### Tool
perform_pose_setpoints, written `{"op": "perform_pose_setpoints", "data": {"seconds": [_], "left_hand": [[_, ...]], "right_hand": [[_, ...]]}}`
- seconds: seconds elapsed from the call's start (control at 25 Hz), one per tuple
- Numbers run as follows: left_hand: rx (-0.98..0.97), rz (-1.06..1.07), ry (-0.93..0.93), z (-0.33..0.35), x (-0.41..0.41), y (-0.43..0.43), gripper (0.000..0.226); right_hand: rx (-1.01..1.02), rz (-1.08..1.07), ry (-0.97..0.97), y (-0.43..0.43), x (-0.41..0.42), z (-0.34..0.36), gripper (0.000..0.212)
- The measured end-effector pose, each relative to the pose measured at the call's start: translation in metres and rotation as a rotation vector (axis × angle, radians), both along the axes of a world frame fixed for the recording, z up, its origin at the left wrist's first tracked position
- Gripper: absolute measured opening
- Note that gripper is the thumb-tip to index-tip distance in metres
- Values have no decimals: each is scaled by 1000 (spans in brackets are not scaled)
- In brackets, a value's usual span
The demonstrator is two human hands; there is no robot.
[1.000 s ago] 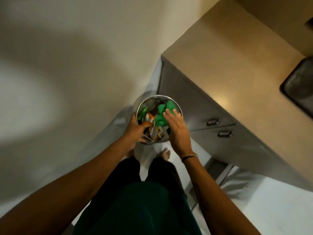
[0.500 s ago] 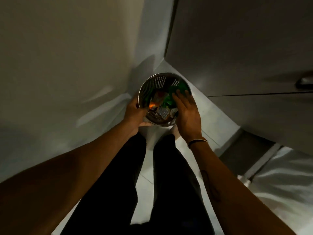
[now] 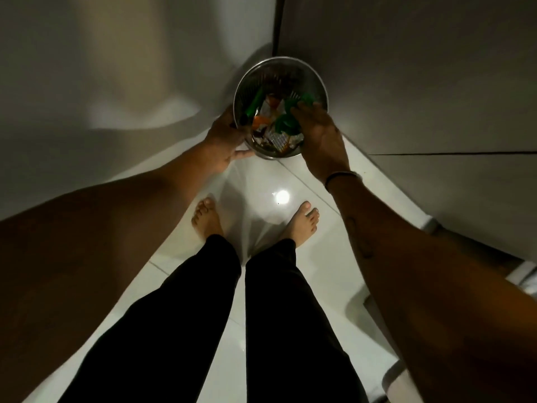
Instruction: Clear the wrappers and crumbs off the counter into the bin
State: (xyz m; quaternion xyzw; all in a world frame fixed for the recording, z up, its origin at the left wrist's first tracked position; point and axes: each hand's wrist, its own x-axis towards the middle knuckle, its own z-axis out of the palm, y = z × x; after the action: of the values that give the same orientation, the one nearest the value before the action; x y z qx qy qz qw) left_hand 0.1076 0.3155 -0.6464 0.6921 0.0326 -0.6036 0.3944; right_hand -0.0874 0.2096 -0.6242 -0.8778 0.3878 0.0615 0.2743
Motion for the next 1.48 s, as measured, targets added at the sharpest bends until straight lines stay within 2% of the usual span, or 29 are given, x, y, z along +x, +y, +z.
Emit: {"op": "perform_pose_setpoints", "data": {"seconds": [0.08,0.12,0.24,0.4,0.56,0.68,0.88,1.0,1.16,1.24,1.4,1.48], "left_hand": [[55,-2,-70,24,-7,7,59],[93,-86,-173,47,-13,13,66],[57,-552,-617,148,-43,34,67],[-145,-929,-989,316,-69,45,70],[-353,-977,-1297,469,-76,25,71],[-472,-948,-1448,540,-80,-9,73],[-645,-1003,-1610,629,-105,-101,81],[-637,-1039,-1646,654,-123,-141,84],[-596,-1078,-1670,658,-146,-167,85],[-552,-1099,-1672,650,-150,-170,85],[-485,-1110,-1608,633,-143,-171,80],[-473,-1107,-1584,631,-132,-170,80]], "right_hand": [[-25,-15,-25,14,-5,29,70],[-40,-24,-42,22,-8,50,70],[-36,-79,-8,45,-19,136,72],[-68,-156,-25,62,-27,296,77],[-262,-189,-183,62,-53,454,80],[-380,-251,-296,54,-75,535,83],[-585,-408,-394,-18,-140,630,88],[-643,-572,-317,-94,-181,665,91],[-634,-761,-247,-200,-216,686,72],[-562,-823,-179,-246,-222,684,66],[-182,-768,122,-262,-211,641,60],[-129,-769,118,-259,-209,627,62]]}}
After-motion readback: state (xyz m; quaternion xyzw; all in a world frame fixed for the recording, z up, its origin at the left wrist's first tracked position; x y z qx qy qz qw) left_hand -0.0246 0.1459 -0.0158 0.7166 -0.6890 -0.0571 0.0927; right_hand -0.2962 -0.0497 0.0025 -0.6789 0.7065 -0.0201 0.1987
